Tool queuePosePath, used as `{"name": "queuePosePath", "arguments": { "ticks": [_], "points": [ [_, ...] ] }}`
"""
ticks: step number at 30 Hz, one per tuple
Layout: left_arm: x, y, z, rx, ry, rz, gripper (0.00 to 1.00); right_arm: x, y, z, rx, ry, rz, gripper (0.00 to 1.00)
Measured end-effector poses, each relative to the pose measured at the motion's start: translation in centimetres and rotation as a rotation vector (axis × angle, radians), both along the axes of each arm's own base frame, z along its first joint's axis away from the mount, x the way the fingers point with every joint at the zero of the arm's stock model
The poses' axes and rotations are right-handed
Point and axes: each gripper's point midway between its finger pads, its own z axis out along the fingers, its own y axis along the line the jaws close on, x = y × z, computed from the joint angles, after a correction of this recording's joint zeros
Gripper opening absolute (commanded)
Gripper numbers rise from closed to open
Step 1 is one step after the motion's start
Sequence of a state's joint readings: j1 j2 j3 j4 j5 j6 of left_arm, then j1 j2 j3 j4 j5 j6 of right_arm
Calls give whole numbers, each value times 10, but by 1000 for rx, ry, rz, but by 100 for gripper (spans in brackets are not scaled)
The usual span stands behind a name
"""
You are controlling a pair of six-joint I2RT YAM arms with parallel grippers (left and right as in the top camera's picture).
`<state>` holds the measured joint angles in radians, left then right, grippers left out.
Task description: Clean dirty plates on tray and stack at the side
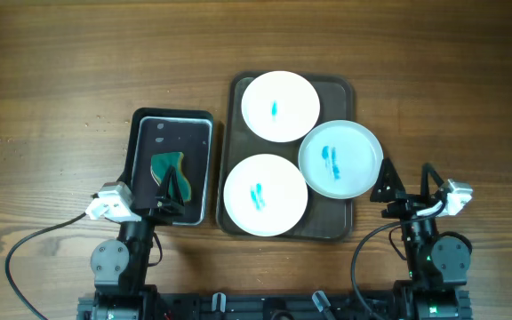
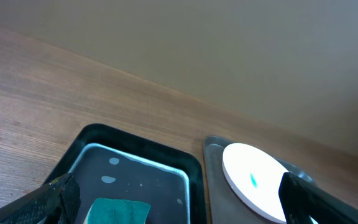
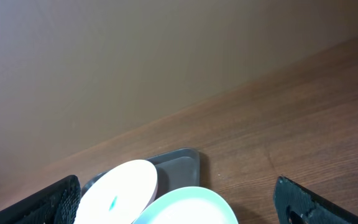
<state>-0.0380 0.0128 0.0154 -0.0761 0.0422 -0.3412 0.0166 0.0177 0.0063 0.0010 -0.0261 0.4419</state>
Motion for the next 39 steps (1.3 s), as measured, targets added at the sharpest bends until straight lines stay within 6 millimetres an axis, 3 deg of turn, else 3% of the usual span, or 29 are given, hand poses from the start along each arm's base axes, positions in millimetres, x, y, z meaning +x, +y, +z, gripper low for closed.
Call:
{"name": "queuePosePath", "arguments": {
  "ticks": [39],
  "points": [
    [0, 0, 1, -1, -6, -2, 100, 0, 0, 1, 27, -2, -1, 100]
  ]
}}
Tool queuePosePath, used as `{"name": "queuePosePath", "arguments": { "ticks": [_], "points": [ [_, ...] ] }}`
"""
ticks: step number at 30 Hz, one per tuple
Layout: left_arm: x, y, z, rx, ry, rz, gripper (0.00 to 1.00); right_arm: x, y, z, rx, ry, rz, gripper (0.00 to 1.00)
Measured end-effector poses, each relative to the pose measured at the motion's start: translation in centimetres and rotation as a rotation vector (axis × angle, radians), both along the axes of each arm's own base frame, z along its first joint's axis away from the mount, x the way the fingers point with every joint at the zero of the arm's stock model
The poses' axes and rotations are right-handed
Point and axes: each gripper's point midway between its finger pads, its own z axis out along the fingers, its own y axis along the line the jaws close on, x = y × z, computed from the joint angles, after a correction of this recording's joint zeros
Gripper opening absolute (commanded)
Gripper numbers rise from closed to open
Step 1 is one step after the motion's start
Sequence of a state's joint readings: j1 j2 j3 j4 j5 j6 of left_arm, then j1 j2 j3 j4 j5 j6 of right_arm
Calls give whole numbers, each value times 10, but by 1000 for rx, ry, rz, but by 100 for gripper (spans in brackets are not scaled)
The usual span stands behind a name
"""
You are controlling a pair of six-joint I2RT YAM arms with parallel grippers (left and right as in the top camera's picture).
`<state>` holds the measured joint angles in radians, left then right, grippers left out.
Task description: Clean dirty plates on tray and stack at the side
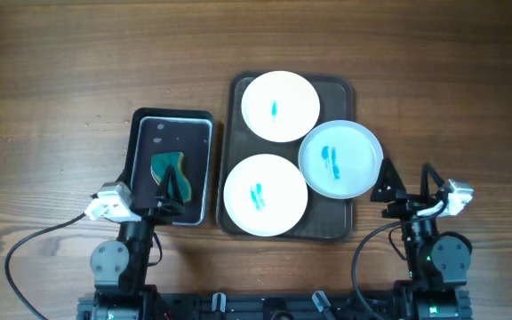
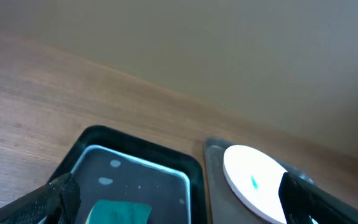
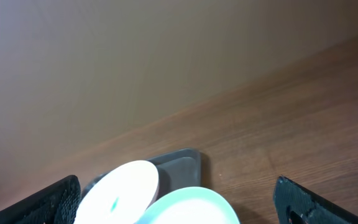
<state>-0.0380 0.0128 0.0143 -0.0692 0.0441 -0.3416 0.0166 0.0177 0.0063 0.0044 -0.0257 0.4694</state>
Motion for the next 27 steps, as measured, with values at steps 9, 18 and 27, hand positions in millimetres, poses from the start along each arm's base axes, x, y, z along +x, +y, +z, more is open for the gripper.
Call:
{"name": "queuePosePath", "arguments": {
  "ticks": [9, 18, 27],
  "points": [
    [-7, -21, 45, -14, -99, -126, 100, -9, 34, 31, 44, -44, 200, 100],
    [2, -22, 112, -24, 333, -121, 100, -17, 53, 112, -55, 286, 332, 100],
    [29, -28, 99, -51, 628, -142, 100, 31, 80, 70, 116, 741, 481, 88]
  ]
}}
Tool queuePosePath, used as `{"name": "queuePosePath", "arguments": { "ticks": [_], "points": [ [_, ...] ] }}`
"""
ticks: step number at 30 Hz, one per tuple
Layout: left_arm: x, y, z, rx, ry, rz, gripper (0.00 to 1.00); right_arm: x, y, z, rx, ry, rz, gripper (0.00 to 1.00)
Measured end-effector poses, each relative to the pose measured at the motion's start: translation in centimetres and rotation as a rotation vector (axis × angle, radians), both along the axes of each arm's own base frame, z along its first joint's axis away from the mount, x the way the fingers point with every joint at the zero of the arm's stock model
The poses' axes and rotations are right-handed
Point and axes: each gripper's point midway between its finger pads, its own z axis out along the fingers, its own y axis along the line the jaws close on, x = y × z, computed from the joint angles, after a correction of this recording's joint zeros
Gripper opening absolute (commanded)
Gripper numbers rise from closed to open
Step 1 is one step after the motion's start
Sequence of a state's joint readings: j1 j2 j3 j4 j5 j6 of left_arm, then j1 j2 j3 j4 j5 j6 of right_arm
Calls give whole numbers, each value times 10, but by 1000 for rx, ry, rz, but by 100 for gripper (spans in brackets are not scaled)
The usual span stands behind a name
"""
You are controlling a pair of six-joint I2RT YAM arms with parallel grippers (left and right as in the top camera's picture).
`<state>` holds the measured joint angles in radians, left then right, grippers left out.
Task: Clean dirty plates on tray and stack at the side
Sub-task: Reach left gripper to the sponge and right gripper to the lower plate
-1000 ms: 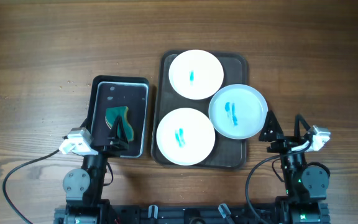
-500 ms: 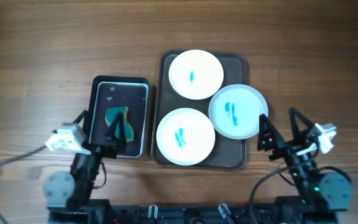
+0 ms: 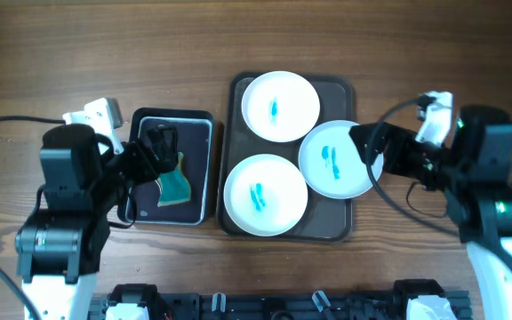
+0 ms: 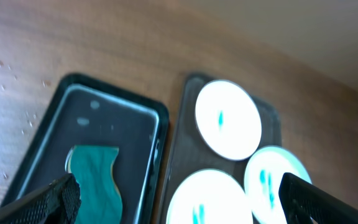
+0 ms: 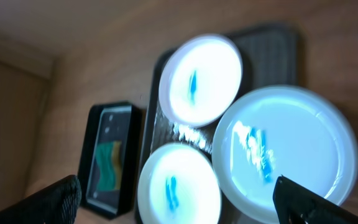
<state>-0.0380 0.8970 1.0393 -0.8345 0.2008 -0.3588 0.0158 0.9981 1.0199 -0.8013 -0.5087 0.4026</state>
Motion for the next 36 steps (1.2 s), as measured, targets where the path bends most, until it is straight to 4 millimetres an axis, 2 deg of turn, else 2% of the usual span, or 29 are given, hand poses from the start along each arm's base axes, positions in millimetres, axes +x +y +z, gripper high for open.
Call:
{"name": "queuePosePath", "arguments": {
  "ticks": [2, 5, 6, 8, 9, 13, 17, 18, 19, 22, 25, 29, 30, 36],
  "points": [
    [-4, -2, -17, -6, 87, -6, 100, -1, 8, -16, 37, 86, 35, 87],
    [-16, 0, -51, -13, 273, 17, 87, -11, 23, -34, 37, 181, 97, 85],
    [-22, 1, -70, -15, 378, 32, 84, -22, 35, -40, 11, 211, 151, 84],
    [-26, 2, -93, -16, 502, 58, 76, -34, 50, -47, -49, 226, 218, 84],
    [-25, 3, -105, -14, 557, 73, 75, -40, 57, -50, -79, 225, 248, 84],
    [-20, 13, -157, 26, 752, 157, 58, -56, 85, -60, -191, 213, 347, 85],
    [-14, 14, -205, 95, 892, 188, 53, -58, 99, -81, -263, 258, 358, 85],
    [-13, 12, -215, 107, 913, 185, 48, -55, 99, -85, -271, 269, 348, 85],
    [-11, 10, -227, 125, 935, 177, 31, -54, 99, -87, -272, 279, 340, 85],
    [-9, 7, -248, 158, 969, 170, 4, -50, 97, -97, -296, 301, 323, 85],
    [-8, 8, -249, 168, 968, 177, 4, -49, 97, -99, -299, 309, 317, 85],
    [-12, 9, -245, 177, 989, 178, 57, -48, 98, -99, -297, 304, 316, 85],
    [-12, 9, -242, 178, 998, 179, 61, -48, 98, -98, -297, 303, 316, 85],
    [6, 18, -224, 227, 935, 210, 63, -48, 98, -99, -297, 304, 316, 85]
  ]
}}
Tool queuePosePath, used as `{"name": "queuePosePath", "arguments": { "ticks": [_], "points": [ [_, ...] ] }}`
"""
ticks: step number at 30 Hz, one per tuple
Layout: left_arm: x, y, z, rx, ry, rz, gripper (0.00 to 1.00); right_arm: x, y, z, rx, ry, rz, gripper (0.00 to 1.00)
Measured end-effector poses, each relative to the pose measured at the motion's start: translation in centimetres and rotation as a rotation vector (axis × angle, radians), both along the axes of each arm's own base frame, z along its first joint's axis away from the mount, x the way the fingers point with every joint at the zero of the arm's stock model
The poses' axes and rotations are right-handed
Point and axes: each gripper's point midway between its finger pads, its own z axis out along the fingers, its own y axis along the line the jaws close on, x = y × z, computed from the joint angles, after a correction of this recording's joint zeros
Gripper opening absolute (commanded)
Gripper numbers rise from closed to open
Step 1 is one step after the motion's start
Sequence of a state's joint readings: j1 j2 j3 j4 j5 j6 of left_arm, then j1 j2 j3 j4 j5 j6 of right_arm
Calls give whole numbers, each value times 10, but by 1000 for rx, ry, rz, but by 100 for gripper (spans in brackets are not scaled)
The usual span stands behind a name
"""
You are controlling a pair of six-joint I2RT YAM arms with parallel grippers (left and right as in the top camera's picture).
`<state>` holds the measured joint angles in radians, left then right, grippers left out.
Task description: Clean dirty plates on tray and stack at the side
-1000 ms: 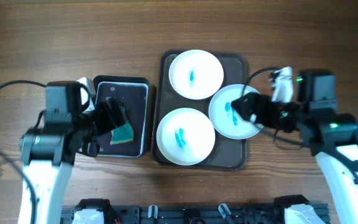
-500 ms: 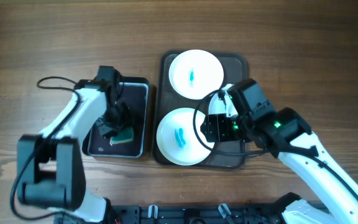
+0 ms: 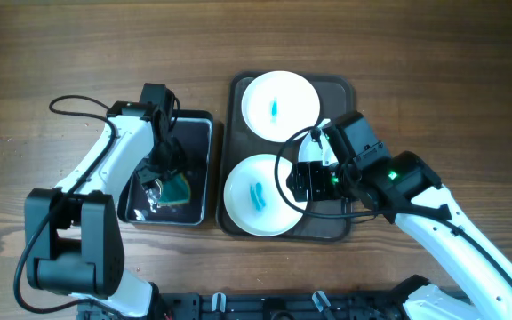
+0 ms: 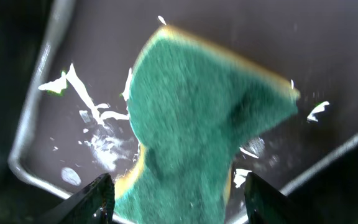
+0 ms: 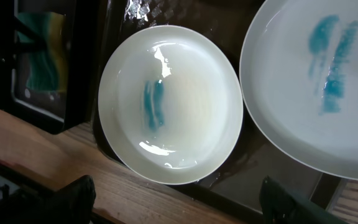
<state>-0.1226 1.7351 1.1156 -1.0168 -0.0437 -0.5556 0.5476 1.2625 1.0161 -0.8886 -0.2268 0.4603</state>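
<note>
Three plates with blue smears lie on the brown tray [image 3: 347,89]: a far white plate [image 3: 278,105], a near white plate [image 3: 258,197] [image 5: 169,102], and a pale blue plate [image 5: 328,81] largely under my right arm in the overhead view. A green sponge [image 4: 204,118] [image 3: 176,188] lies in the wet black tray [image 3: 196,124]. My left gripper [image 4: 182,202] [image 3: 156,184] is open close above the sponge, one finger on either side. My right gripper [image 5: 182,205] [image 3: 305,178] hangs open over the near plate's right side, holding nothing.
The black tray [image 4: 92,50] holds water drops and foam around the sponge. Bare wooden table [image 3: 434,71] surrounds both trays. Cables trail from both arms along the table's near side.
My left gripper has come down from high over the black tray to just above the sponge. My right gripper has dropped lower and now looks at the near plate and the pale blue one.
At the two oldest moments both arms sat folded at the table's near edge, grippers open. Then both were raised, left over the black tray, right over the plates. Now both are low, left at the sponge, right at the near plate. No plate has moved.
</note>
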Motion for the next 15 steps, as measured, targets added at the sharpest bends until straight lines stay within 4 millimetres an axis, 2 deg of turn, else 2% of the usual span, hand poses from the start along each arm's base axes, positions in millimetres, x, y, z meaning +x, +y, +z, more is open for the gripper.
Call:
{"name": "queuePosePath", "arguments": {
  "ticks": [5, 7, 8, 10, 12, 13, 15],
  "points": [
    [36, 3, -1, 26, -150, 1, 58, 2, 1, 1, 6, -9, 0, 85],
    [40, 4, -5, 29, -178, 1, 57, 2, 1, 1, 6, -9, 0, 85],
    [40, 4, -9, 31, -184, 2, 49, 2, 1, 1, 6, -9, 0, 85],
    [35, 7, -19, 40, -184, 5, 40, 2, 1, 1, 6, -9, -1, 85],
    [28, 8, -25, 47, -170, 3, 11, 2, 1, 1, 7, -8, -3, 85],
    [25, 9, -27, 53, -158, -3, 5, 2, 1, 1, 7, -7, -4, 85],
    [22, 11, -28, 64, -149, -22, 4, 2, 1, 1, 8, -7, -6, 85]
  ]
}}
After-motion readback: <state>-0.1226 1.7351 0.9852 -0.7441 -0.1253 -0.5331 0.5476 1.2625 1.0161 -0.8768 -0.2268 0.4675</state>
